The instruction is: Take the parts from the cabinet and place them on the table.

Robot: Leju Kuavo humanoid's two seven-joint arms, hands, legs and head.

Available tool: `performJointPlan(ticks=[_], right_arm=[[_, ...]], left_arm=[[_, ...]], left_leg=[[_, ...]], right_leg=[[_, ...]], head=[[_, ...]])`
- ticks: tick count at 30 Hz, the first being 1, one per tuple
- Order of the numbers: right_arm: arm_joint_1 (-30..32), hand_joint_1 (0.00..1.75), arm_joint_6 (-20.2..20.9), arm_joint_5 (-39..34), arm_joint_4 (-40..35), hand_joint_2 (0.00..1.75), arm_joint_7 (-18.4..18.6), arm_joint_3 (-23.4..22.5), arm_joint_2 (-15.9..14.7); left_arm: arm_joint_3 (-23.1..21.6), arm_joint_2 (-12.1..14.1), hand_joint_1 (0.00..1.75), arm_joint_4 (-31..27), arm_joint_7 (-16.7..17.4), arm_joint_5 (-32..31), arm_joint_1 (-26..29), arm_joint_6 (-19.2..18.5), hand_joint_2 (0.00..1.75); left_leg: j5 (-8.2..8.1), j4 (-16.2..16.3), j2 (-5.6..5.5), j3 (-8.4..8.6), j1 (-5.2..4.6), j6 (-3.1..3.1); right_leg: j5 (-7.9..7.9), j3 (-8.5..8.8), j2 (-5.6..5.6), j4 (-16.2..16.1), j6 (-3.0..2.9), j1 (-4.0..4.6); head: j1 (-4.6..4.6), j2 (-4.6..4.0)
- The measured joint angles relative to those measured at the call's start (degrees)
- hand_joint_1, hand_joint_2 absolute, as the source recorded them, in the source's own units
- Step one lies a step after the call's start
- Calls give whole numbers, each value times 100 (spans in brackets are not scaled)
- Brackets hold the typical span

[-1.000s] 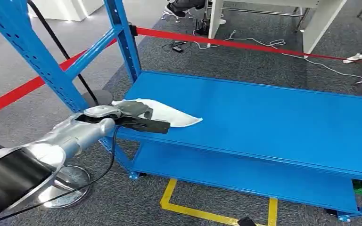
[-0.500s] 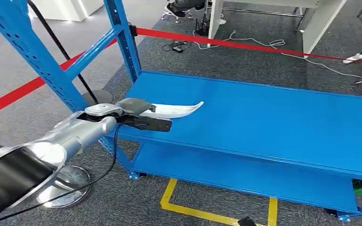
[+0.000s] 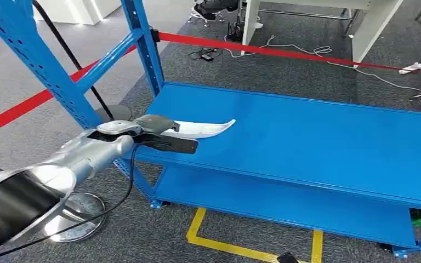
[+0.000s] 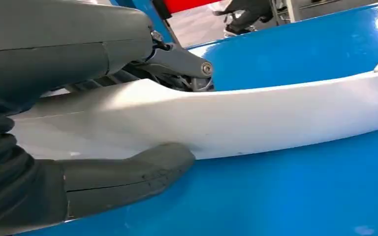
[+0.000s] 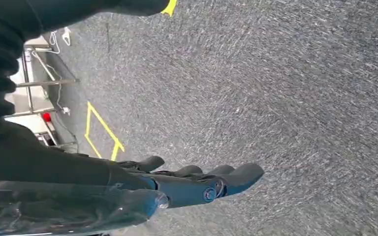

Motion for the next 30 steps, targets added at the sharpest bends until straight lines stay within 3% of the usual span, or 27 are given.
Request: performJointPlan(ticks=[6, 14, 17, 21, 23, 30], right_arm=[[11, 0, 0, -24, 2, 175, 0, -31, -2], [38, 0, -4, -26, 2, 175, -18, -46, -2], [50, 0, -28, -28, 2, 175, -33, -66, -2], [77, 0, -66, -44, 2, 175, -46, -90, -2], [96, 0, -83, -46, 2, 175, -59, -114, -2], [150, 0, -120, -44, 2, 175, -70, -162, -2]], left_arm=[[46, -4, 175, 0, 7, 111, 1, 157, 175], [330, -7, 175, 0, -227, 341, 31, 504, 175], [503, -24, 175, -11, -449, 584, 69, 798, 175], [1116, -171, 175, -241, -1021, 1522, 276, 1299, 175], [1561, -278, 175, -486, -1277, 1996, 416, 1329, 175], [2517, -590, 175, -1221, -1417, 2721, 804, 1222, 175]], left_leg=[[0, 0, 0, 0, 0, 0], [0, 0, 0, -1, 0, 0], [0, 0, 0, -2, 0, 1], [0, 0, 0, -9, -1, 1], [0, 0, 0, -11, -1, 1], [-1, 0, -1, -17, 0, 1]], right_leg=[[0, 0, 0, 0, 0, 0], [0, -1, 1, 0, 0, 0], [0, -3, -2, -1, 0, 0], [0, -9, -2, -4, 0, -1], [0, -8, -1, -6, 0, -1], [0, -15, -4, -9, 0, 0]], head=[[0, 0], [0, 0], [-2, 0], [0, 0], [0, 0], [0, 0]])
